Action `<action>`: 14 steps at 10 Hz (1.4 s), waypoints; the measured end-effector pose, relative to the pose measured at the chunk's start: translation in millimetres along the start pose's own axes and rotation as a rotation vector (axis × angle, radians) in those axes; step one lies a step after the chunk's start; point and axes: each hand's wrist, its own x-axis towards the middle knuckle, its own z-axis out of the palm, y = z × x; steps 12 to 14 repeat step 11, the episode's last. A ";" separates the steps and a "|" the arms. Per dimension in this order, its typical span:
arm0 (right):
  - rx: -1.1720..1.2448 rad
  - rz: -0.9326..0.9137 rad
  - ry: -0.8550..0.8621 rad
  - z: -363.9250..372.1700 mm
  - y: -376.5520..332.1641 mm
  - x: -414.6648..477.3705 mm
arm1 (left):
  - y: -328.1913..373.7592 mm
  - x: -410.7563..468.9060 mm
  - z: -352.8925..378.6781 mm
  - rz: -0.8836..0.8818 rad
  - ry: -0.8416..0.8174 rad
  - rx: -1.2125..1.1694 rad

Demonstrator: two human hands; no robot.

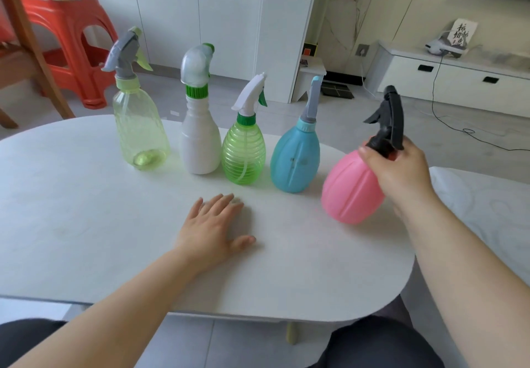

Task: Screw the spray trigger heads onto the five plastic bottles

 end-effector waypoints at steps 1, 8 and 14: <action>-0.035 0.050 0.059 -3.4 12.7 19.6 | -4.2 2.7 9.3 -0.030 0.064 -0.009; -0.042 0.117 -0.082 23.1 42.3 57.7 | -4.6 5.3 13.2 -0.050 0.111 0.031; 0.073 0.181 -0.056 13.2 54.9 44.0 | -2.6 3.8 9.4 -0.073 0.088 0.025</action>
